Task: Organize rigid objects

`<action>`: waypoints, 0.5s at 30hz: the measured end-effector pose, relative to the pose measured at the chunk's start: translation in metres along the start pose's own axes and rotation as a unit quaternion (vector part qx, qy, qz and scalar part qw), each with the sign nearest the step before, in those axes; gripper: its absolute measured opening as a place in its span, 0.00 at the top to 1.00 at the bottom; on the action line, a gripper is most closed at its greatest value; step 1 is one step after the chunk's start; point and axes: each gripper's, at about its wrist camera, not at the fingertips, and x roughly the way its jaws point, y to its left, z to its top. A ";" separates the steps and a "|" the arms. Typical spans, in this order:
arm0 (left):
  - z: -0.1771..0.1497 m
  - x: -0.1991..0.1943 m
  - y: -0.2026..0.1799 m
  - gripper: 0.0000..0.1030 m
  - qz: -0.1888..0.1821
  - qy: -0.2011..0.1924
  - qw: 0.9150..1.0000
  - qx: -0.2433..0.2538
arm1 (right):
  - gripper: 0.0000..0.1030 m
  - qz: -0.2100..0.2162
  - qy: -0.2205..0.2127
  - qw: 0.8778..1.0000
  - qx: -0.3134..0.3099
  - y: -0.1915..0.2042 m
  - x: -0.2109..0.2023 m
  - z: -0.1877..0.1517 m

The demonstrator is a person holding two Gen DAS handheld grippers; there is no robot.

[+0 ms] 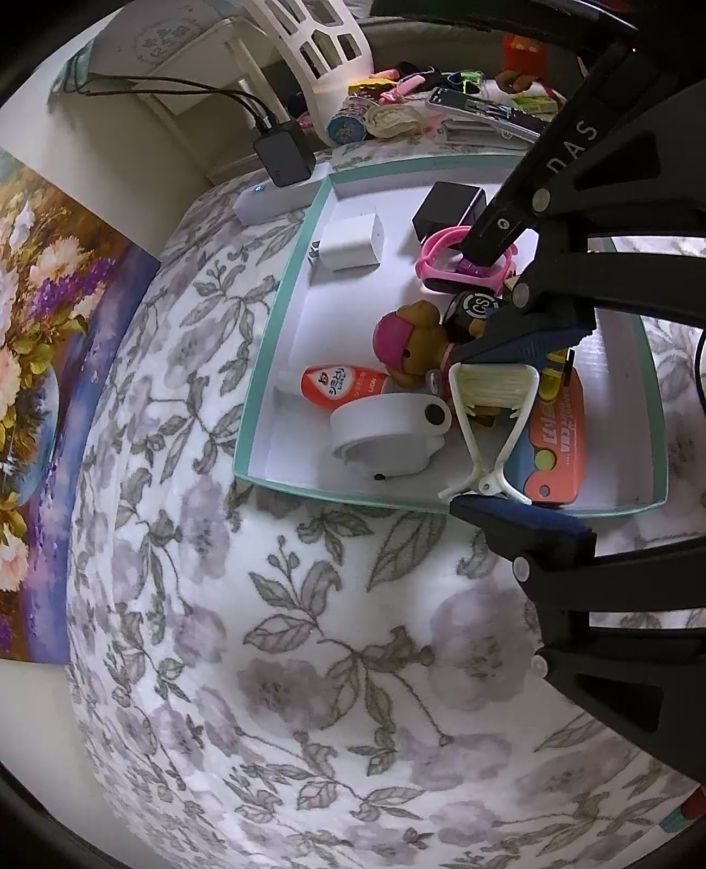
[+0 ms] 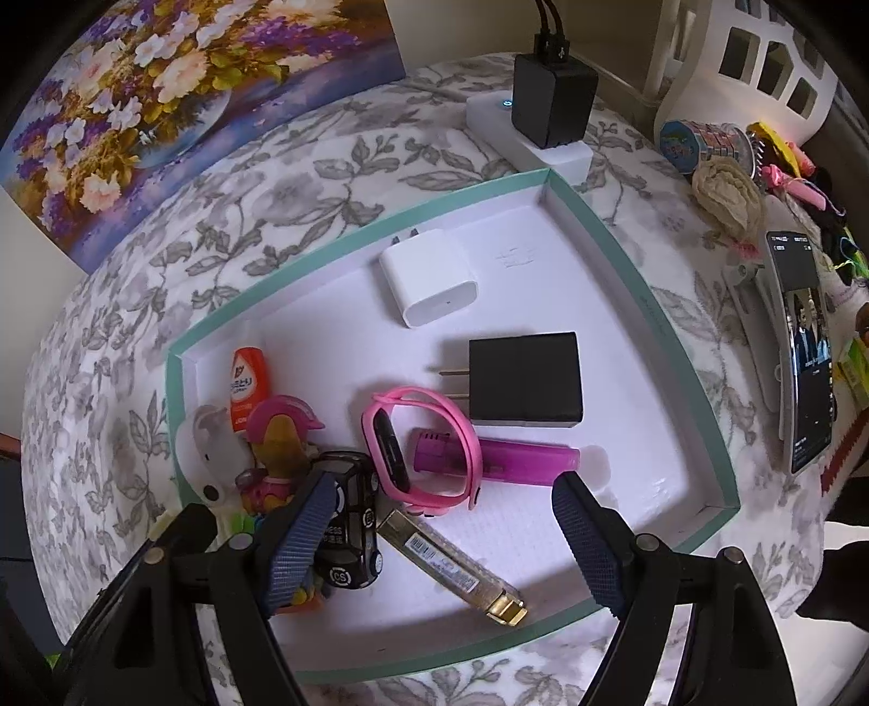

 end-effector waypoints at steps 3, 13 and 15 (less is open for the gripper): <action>0.000 -0.002 0.004 0.51 -0.004 0.001 1.000 -0.008 | 0.18 0.003 0.001 1.000 -0.005 0.003 0.000 -0.001; 0.001 -0.016 0.016 0.44 -0.026 -0.012 0.999 -0.034 | 0.11 0.012 -0.002 1.000 -0.016 0.008 -0.004 -0.002; 0.001 -0.022 0.020 0.44 -0.022 -0.020 0.999 -0.040 | 0.10 0.013 -0.006 1.000 -0.023 0.011 -0.006 -0.003</action>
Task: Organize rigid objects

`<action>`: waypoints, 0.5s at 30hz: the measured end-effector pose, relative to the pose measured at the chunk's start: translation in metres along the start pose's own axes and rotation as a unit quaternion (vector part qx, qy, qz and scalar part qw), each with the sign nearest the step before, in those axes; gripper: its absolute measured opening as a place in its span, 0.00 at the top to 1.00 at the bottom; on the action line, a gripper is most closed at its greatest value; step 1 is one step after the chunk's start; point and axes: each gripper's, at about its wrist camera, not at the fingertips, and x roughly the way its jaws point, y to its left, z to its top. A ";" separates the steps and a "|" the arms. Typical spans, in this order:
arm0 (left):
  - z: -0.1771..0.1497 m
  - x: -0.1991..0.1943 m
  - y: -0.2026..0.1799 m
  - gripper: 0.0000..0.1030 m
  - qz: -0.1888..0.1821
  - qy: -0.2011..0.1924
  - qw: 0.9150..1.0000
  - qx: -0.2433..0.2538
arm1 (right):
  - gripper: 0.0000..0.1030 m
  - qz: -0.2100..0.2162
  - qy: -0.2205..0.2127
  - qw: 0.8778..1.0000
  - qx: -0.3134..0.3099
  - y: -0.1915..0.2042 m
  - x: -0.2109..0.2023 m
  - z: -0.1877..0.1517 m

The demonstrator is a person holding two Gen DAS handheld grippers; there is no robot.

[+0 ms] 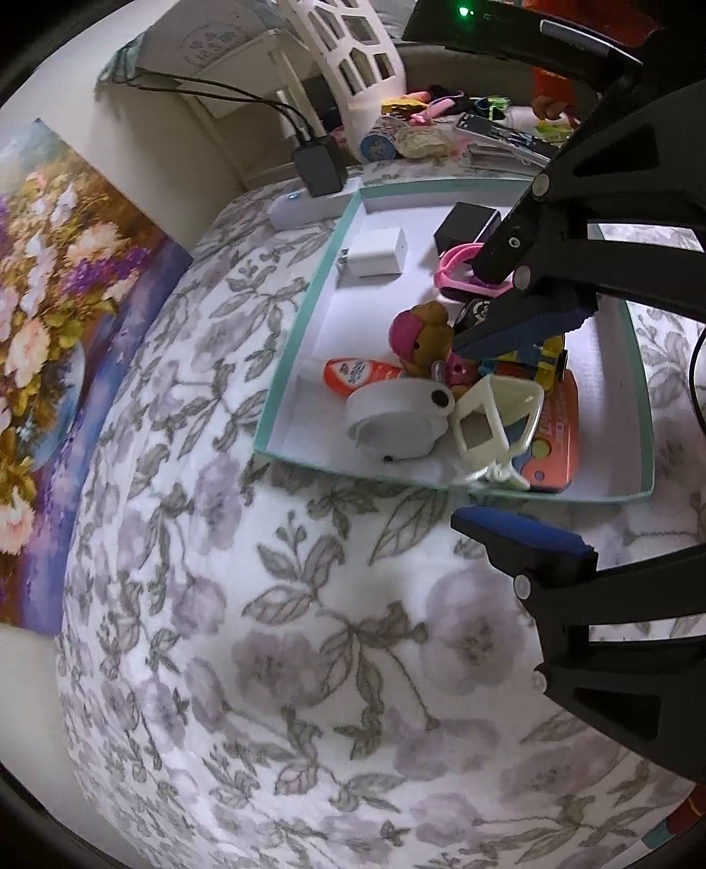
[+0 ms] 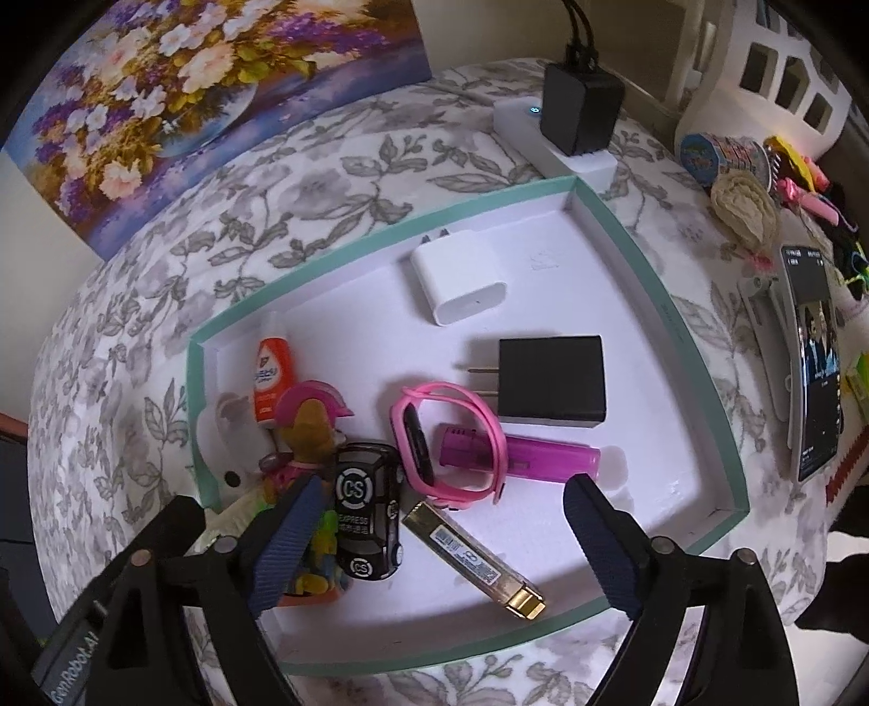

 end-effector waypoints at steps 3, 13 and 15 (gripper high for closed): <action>0.001 -0.011 0.007 0.44 0.022 -0.022 1.000 -0.006 | 0.09 0.002 -0.004 1.000 -0.009 0.004 -0.002 -0.001; 0.003 -0.030 0.039 0.37 0.099 -0.055 0.993 -0.021 | 0.00 0.000 -0.008 0.999 -0.031 0.019 -0.005 -0.010; 0.001 -0.031 0.042 0.27 0.113 -0.056 0.992 -0.018 | 0.00 0.000 -0.012 0.999 -0.035 0.022 -0.007 -0.012</action>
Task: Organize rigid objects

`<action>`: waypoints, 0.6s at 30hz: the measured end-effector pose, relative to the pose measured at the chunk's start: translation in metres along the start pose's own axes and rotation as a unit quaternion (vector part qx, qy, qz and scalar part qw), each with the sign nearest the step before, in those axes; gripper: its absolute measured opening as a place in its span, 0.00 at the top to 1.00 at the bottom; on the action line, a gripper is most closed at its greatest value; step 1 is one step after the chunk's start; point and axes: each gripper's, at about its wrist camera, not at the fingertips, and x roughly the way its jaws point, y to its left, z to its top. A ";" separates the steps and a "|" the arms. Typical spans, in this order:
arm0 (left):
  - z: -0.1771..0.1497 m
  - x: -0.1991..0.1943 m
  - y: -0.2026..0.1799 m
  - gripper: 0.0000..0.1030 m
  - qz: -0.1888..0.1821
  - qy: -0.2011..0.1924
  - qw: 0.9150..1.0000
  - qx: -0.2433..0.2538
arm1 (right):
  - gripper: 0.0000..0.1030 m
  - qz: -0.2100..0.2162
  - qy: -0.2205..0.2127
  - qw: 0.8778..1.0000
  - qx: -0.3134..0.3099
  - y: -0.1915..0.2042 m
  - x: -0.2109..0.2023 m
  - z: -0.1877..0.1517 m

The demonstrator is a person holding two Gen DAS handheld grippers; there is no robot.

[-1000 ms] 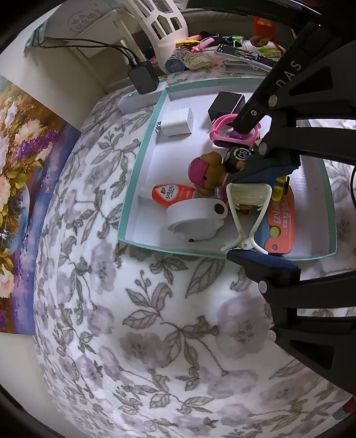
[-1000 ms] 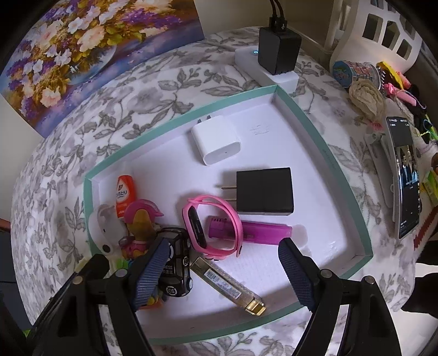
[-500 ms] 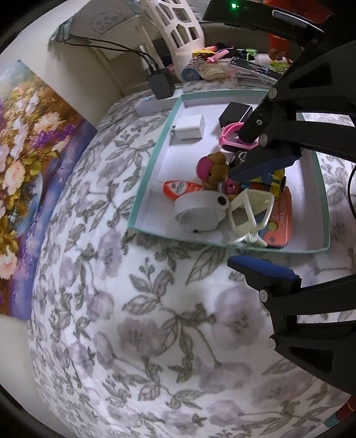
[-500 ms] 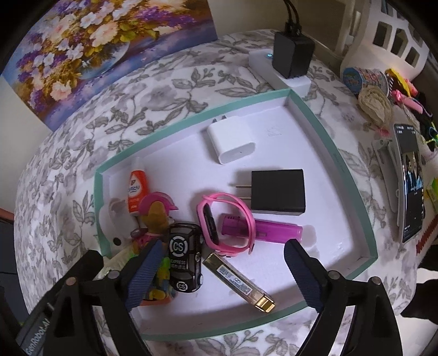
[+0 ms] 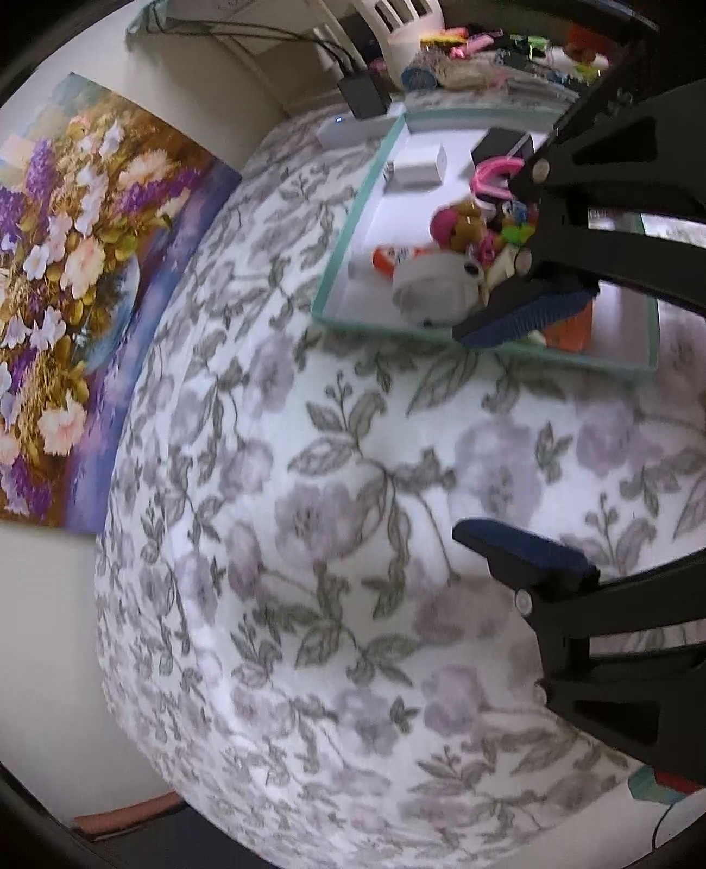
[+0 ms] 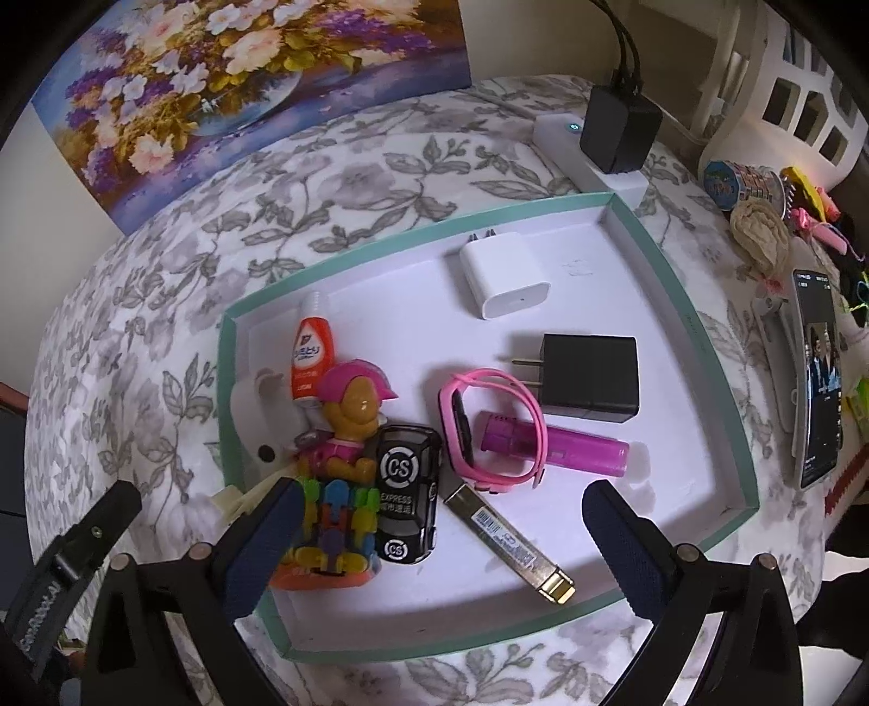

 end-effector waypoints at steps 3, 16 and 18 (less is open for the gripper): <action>-0.003 -0.004 0.004 0.20 0.012 -0.008 1.000 0.007 | 0.00 0.006 -0.007 1.000 -0.007 0.005 -0.005 -0.005; -0.018 -0.025 0.021 0.14 0.054 -0.042 0.997 0.037 | 0.00 0.013 -0.041 0.998 -0.039 0.018 -0.030 -0.033; -0.020 -0.028 0.022 0.14 0.059 -0.046 0.996 0.044 | 0.00 0.014 -0.046 0.998 -0.041 0.018 -0.034 -0.037</action>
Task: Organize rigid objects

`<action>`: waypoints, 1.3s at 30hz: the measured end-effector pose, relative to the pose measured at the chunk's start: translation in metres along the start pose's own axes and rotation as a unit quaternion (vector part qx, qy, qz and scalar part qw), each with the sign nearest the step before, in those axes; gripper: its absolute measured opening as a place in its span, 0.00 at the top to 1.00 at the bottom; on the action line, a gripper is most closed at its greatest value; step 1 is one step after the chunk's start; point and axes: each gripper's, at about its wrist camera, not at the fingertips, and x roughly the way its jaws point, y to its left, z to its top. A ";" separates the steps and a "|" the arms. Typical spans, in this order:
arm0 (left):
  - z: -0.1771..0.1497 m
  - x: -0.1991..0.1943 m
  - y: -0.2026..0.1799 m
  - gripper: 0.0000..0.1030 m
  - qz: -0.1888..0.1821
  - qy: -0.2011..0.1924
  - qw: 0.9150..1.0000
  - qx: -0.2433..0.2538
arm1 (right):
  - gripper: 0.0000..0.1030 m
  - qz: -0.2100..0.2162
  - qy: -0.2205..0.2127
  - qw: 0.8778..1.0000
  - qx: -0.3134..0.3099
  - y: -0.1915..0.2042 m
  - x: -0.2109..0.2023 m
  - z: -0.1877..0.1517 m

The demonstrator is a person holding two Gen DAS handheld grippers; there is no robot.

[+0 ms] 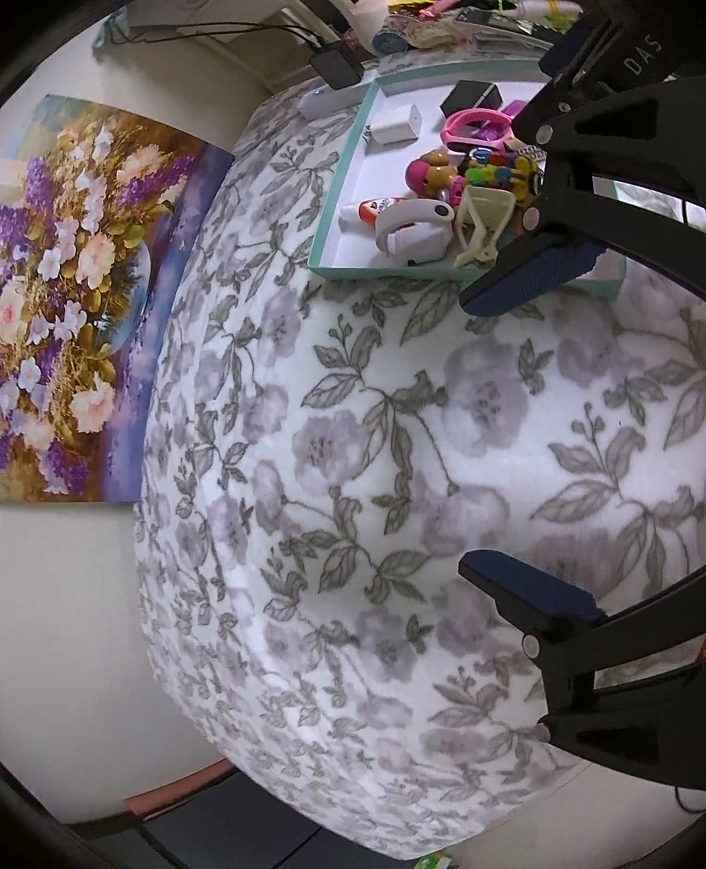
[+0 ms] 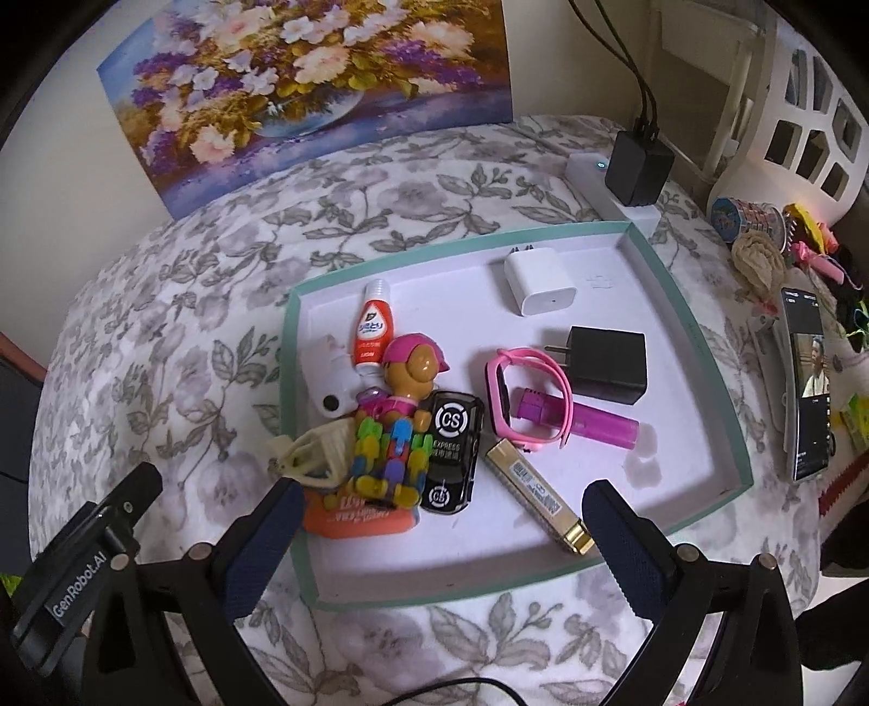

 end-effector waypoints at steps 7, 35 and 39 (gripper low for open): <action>-0.006 -0.010 0.005 0.14 0.014 -0.010 1.000 0.013 | 0.00 0.001 -0.013 1.000 -0.006 0.003 -0.009 -0.007; -0.010 -0.018 0.016 0.14 0.049 -0.021 0.998 0.015 | 0.00 -0.002 -0.020 0.999 -0.038 0.017 -0.013 -0.010; -0.011 -0.016 0.017 0.14 0.048 -0.016 0.999 0.011 | 0.00 -0.003 -0.019 0.999 -0.037 0.016 -0.012 -0.010</action>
